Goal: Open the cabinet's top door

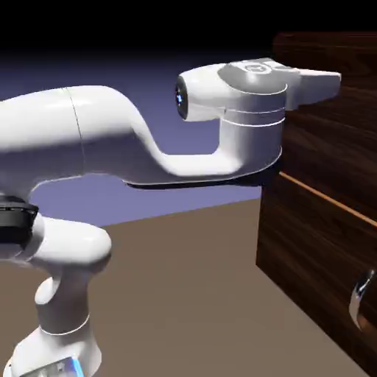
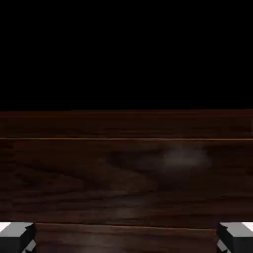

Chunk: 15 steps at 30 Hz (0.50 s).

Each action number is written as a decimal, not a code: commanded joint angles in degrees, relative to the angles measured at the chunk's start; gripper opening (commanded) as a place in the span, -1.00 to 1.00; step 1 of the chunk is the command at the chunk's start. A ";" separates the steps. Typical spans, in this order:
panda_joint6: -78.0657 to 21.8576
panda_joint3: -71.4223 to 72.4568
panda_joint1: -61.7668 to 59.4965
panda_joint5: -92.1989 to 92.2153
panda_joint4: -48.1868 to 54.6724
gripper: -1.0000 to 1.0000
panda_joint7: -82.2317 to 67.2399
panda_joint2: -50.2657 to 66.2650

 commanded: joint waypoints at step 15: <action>2.30 -16.14 15.97 -28.79 13.60 0.00 19.77 -3.47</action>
